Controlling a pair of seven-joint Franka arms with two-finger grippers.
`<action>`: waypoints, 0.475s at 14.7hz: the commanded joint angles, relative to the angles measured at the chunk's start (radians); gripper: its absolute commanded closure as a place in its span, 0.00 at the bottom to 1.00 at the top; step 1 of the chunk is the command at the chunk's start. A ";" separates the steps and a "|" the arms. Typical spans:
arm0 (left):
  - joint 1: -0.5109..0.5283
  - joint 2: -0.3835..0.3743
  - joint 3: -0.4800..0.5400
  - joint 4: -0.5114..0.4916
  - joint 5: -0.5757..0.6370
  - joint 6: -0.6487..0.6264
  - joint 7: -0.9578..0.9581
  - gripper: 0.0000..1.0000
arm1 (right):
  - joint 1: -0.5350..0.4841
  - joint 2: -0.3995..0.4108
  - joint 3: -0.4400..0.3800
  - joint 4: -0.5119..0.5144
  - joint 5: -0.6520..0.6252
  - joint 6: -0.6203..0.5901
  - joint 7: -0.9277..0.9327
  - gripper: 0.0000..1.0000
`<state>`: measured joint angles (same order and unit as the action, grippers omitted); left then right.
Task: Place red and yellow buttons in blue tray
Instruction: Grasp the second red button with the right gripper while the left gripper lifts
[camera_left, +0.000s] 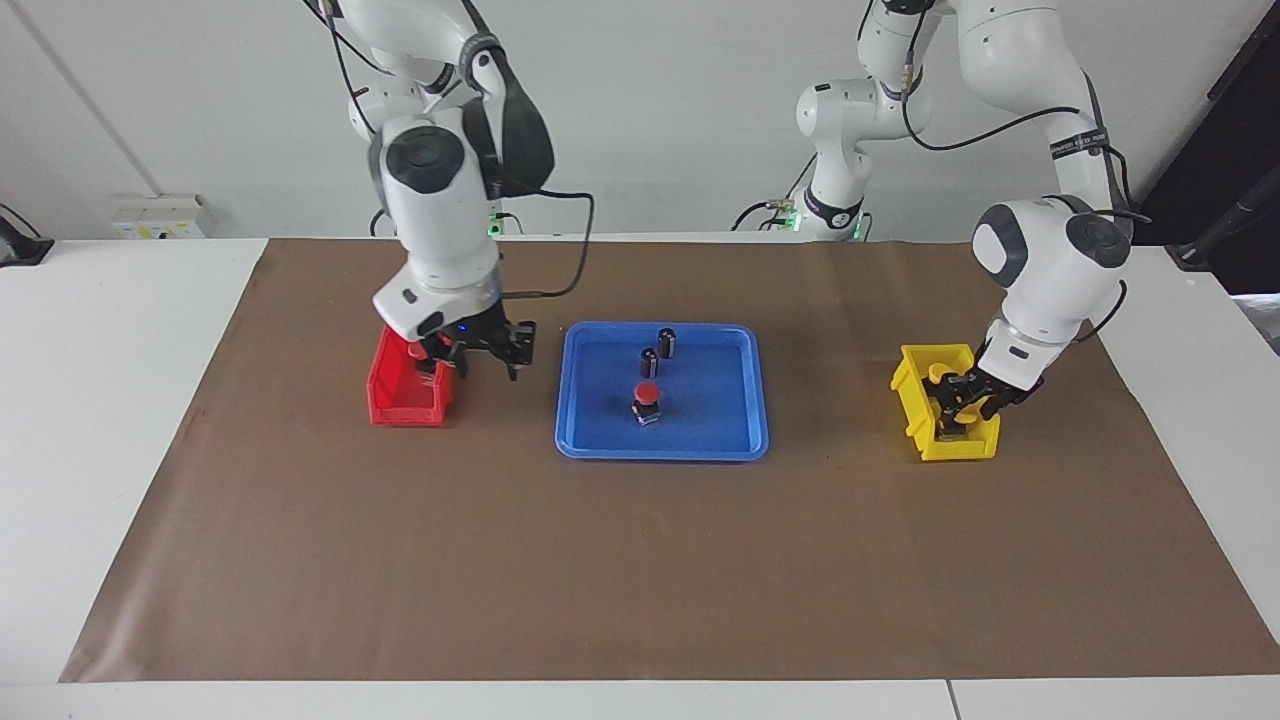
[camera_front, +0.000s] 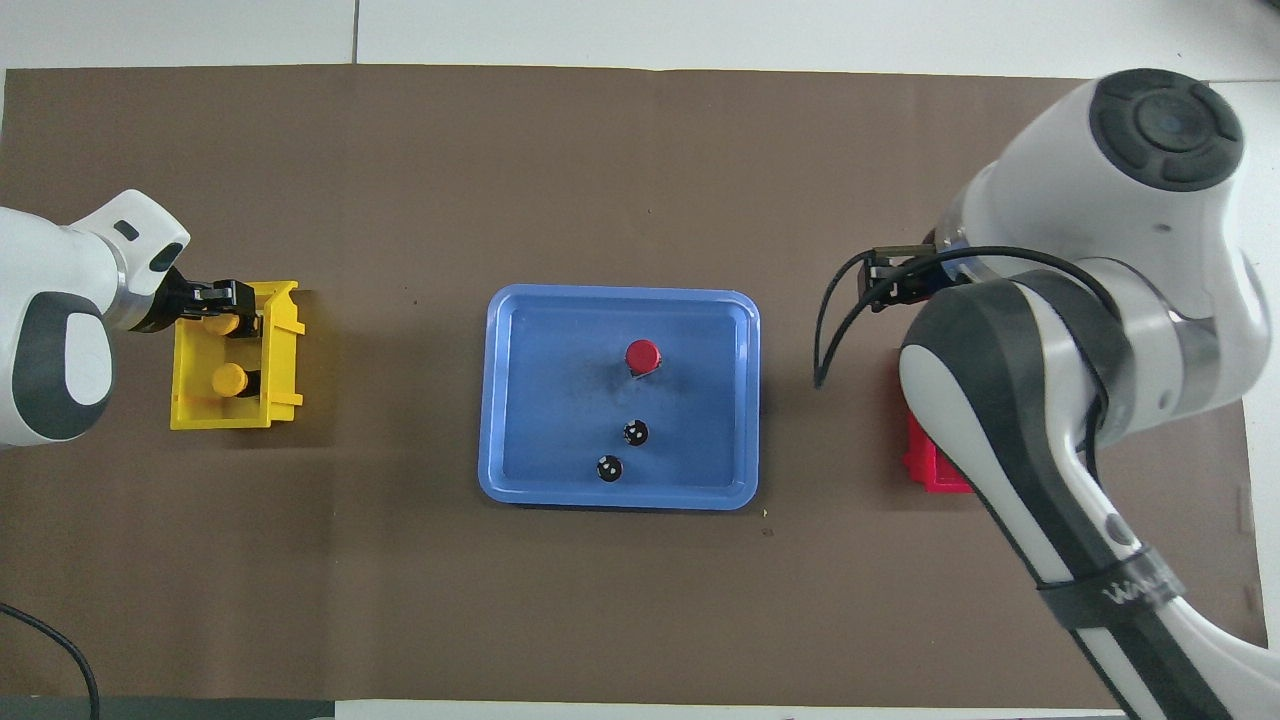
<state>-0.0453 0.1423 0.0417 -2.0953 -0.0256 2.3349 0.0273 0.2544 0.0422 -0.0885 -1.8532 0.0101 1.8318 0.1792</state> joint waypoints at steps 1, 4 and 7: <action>0.007 -0.003 -0.002 -0.037 -0.016 0.041 0.016 0.91 | -0.052 -0.114 0.018 -0.197 0.019 0.052 -0.061 0.33; 0.007 -0.001 0.000 -0.029 -0.016 0.034 0.019 0.99 | -0.108 -0.179 0.018 -0.363 0.019 0.180 -0.119 0.34; 0.007 0.019 0.001 0.111 -0.016 -0.151 0.011 0.99 | -0.126 -0.211 0.018 -0.451 0.019 0.251 -0.139 0.34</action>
<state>-0.0453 0.1435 0.0420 -2.0902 -0.0256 2.3132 0.0275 0.1515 -0.1087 -0.0853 -2.2209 0.0169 2.0386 0.0682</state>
